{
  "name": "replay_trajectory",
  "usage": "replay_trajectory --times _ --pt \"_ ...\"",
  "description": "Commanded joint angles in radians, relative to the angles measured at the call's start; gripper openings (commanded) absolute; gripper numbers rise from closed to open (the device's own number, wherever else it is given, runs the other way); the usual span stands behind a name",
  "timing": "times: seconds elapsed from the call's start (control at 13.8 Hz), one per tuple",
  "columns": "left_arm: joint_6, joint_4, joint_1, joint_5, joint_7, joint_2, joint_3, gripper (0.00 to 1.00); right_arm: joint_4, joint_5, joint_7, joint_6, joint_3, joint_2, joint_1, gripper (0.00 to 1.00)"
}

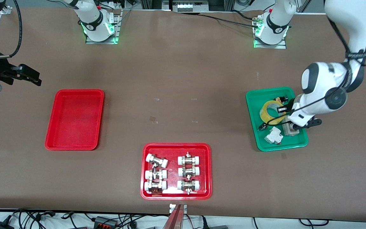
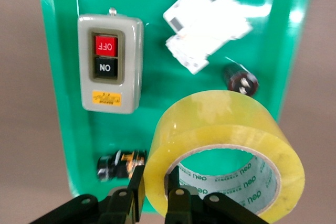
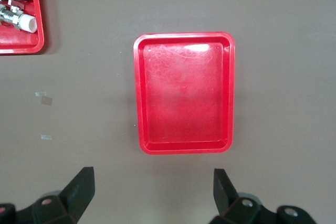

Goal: Left arm passes tape to right arm into tray
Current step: 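Lift the tape with the left gripper while the right gripper reaches toward it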

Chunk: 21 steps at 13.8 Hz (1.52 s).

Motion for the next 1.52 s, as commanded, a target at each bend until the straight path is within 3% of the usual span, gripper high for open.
replay_trajectory --times 0.0,0.14,0.29,0.51,0.72,1.01,1.23,1.45 --pt "-0.193 0.108 0.0 -0.079 0.037 -0.118 -0.016 0.0 0.026 0.008 -0.007 -0.018 0.004 0.007 -0.014 1.0" --pt "-0.342 0.226 0.014 -0.266 0.026 -0.134 -0.008 0.0 0.023 0.011 -0.016 -0.018 0.004 0.007 -0.014 1.0" --pt "-0.424 0.371 -0.006 -0.293 -0.021 -0.116 -0.029 0.0 0.02 0.014 -0.018 -0.02 0.004 0.02 -0.009 1.0" --pt "-0.417 0.437 -0.057 -0.307 -0.121 -0.042 -0.086 0.0 0.015 0.014 -0.021 -0.05 0.004 0.041 -0.012 1.0" --pt "-0.351 0.589 -0.208 -0.307 -0.284 0.102 -0.115 0.0 0.015 0.029 -0.139 -0.096 0.003 0.064 -0.019 1.0" --pt "-0.11 0.713 -0.369 -0.306 -0.731 0.281 -0.115 0.0 0.005 0.421 -0.258 -0.165 0.004 0.136 -0.155 1.0" --pt "0.071 0.718 -0.443 -0.312 -0.937 0.349 -0.115 0.01 -0.006 0.567 -0.449 -0.173 0.004 0.202 -0.189 1.0" --pt "0.337 0.718 -0.531 -0.313 -1.026 0.43 -0.115 0.0 -0.074 0.748 -0.464 -0.114 0.009 0.231 -0.177 1.0"
